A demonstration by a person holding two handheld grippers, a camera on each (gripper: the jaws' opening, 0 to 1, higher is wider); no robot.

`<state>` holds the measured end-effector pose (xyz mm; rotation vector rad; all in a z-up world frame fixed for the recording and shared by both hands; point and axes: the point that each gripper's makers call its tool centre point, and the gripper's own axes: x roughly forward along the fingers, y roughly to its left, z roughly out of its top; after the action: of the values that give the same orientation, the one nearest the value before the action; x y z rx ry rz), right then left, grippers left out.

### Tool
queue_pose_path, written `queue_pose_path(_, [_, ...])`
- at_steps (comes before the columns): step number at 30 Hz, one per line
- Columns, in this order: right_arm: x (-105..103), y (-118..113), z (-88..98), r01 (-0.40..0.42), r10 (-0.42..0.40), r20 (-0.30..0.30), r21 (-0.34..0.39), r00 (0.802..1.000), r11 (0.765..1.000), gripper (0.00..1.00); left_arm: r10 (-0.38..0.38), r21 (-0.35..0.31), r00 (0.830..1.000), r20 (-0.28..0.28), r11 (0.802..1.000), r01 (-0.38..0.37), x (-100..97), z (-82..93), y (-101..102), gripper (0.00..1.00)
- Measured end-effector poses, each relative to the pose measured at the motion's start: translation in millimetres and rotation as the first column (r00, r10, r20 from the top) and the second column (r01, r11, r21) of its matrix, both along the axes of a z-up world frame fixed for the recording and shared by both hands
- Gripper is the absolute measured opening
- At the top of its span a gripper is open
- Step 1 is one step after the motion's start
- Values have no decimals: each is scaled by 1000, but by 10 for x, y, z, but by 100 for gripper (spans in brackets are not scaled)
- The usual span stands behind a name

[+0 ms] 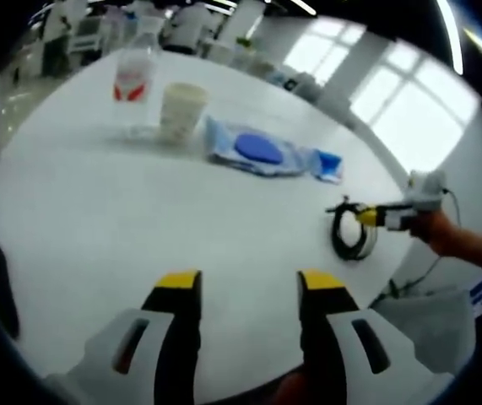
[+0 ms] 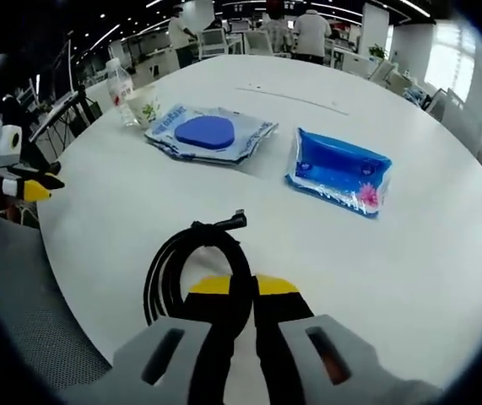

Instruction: Arrange the tabletop items into an orderly group along one side of the table until the central work area is clear of visible clutter.

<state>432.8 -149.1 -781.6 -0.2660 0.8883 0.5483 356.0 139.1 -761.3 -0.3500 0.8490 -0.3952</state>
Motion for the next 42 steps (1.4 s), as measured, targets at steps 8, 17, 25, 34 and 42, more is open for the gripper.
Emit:
queue_pose_path(8, [77,94,131,-20,19,41,14,999,1000,6,11,-9,1000,-1,1000,-11,21,-2,27,42])
queue_pose_path(17, [176,248,353,-55,53,98,12,994,998,6,17,-10,1000,-4,1000,-17,23,-13,37,42])
queue_pose_path(25, [273,363,539,-64,59,141,31,988,997,7,16,-10,1000,-2,1000,-16,19,-7,32,42])
queue_pose_path(34, [413,447,668,-42,33,166,51,986,998,7,13,-12,1000,-1,1000,-13,22,-2,23,42])
queue_pose_path(42, [558,492,713,10,-24,175,83,984,997,7,16,-14,1000,-1,1000,-16,23,1,21,42])
